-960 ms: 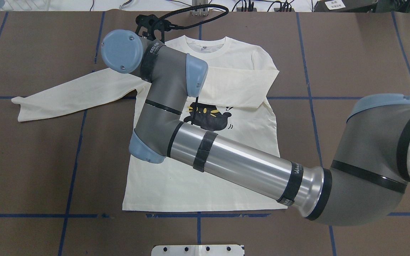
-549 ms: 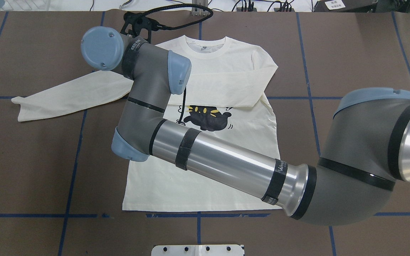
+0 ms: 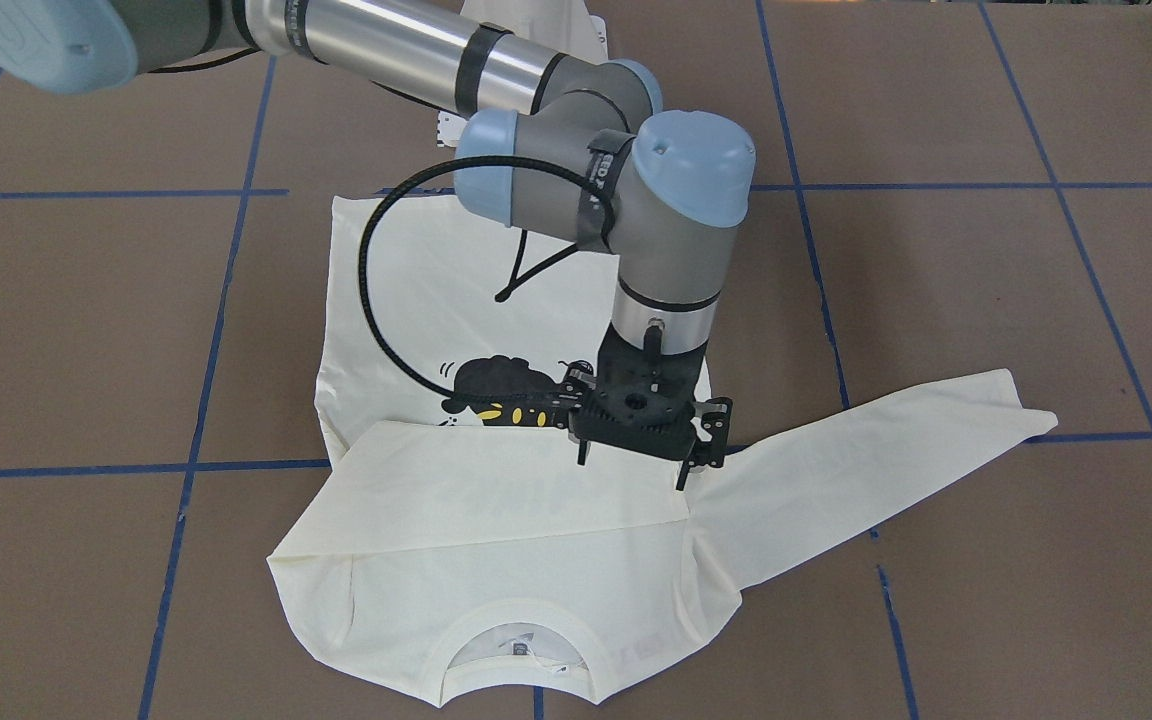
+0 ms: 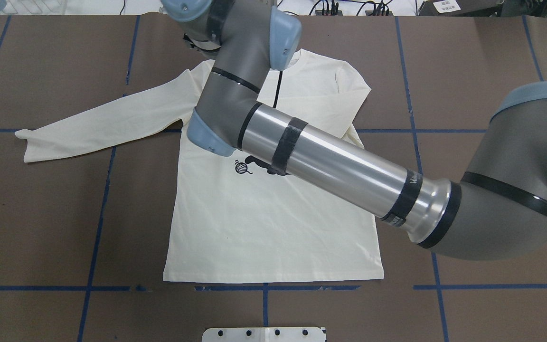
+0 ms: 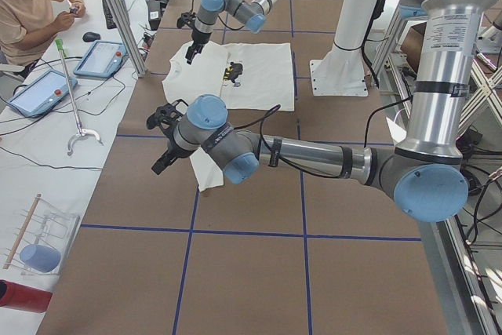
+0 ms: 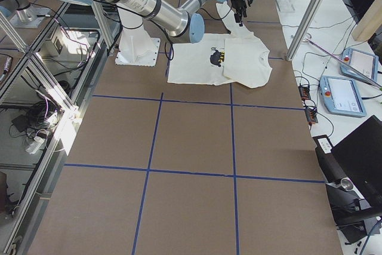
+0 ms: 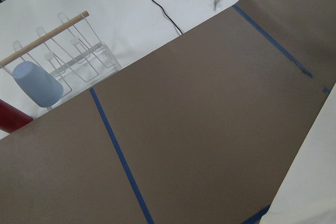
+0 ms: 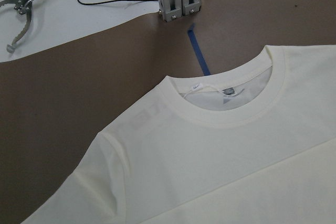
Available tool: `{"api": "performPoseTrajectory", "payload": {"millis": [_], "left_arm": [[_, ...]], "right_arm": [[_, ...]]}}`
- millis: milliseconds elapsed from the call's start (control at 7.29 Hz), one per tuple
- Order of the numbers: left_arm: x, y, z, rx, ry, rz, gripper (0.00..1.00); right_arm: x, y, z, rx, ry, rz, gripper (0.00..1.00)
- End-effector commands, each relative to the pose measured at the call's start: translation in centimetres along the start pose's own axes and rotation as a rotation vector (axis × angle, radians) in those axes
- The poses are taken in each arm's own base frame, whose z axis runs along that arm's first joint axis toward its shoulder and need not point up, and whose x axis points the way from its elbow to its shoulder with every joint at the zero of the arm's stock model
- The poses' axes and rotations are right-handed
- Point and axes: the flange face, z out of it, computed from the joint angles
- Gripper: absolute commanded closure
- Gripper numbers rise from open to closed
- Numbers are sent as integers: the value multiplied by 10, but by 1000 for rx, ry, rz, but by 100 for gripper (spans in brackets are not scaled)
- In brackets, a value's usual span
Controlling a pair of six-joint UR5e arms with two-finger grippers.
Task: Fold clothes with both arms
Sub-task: 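Carry the sleeve with the right gripper across the shirt body, then release the sleeve and raise the right gripper away from the shirt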
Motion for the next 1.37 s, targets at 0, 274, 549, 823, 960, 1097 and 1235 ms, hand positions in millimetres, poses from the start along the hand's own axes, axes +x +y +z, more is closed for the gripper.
{"api": "performPoseTrajectory", "payload": {"millis": [0,274,549,823,960,1097,1235], "left_arm": [[92,7,75,-30,127,-16,0],[115,45,108,-78,57,0,0],[99,107,129,-122,-31,119,0],[77,106,171,-170,-21,239,10],[59,87,174,-167,1,170,23],[36,81,176,-183,42,126,30],[21,78,175,-185,39,105,32]], "right_arm": [[124,-66,10,-72,21,-133,0],[247,-101,10,-124,-10,-276,0],[359,-115,-17,-137,-49,-340,0],[393,-122,-34,-139,-72,-368,0],[393,-122,-35,-137,-73,-368,0],[393,-122,-36,-135,-73,-369,0],[394,-122,-36,-134,-74,-369,0]]}}
